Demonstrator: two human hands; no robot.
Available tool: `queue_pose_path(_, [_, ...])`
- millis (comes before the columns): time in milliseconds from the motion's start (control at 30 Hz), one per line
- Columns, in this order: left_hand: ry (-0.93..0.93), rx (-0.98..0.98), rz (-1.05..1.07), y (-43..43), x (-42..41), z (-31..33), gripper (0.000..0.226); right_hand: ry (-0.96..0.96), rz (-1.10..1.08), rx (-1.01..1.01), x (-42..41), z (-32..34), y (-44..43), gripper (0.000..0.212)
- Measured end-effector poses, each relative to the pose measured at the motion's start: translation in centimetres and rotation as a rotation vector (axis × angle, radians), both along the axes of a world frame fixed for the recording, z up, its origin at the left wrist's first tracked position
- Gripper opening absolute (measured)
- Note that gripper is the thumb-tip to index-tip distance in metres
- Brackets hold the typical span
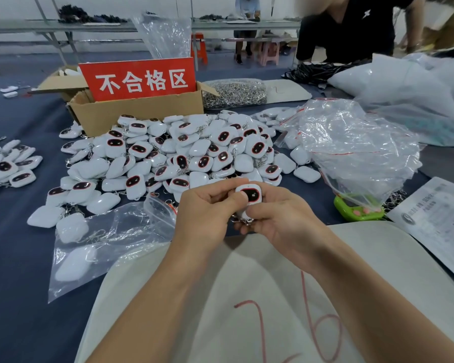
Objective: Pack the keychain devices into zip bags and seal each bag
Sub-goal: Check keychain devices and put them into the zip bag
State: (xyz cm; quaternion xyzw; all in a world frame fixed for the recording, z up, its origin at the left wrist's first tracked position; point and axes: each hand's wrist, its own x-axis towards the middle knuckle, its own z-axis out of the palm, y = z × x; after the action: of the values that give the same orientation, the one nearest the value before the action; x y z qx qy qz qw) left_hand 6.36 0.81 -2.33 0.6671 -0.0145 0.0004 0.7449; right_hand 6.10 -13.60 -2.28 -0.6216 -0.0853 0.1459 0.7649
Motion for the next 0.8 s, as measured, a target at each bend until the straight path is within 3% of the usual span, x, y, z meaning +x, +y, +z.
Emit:
queue_pose_path(300, [-0.029,-0.029,-0.015,-0.2,-0.2,0.1,0.021,-0.036,-0.076,-0.072,-0.1,-0.1,-0.1,0.029])
queue_pose_path(467, [-0.154,0.113,0.057,-0.2,-0.1,-0.2,0.022,-0.049,-0.162,-0.166,-0.1,0.2,-0.1,0.027])
queue_pose_path(567, [-0.241,0.249,0.174,0.1,-0.2,-0.3,0.024,-0.181,-0.368,-0.384,-0.1,0.1,-0.4,0.018])
queue_pose_path(667, [-0.29,0.375,0.235,0.1,-0.5,-0.2,0.038,-0.374,-0.542,-0.544,-0.2,0.1,-0.8,0.036])
queue_pose_path(800, [-0.359,0.501,0.241,-0.2,-1.2,0.1,0.045,-0.438,-0.593,-0.482,-0.5,0.2,-0.7,0.043])
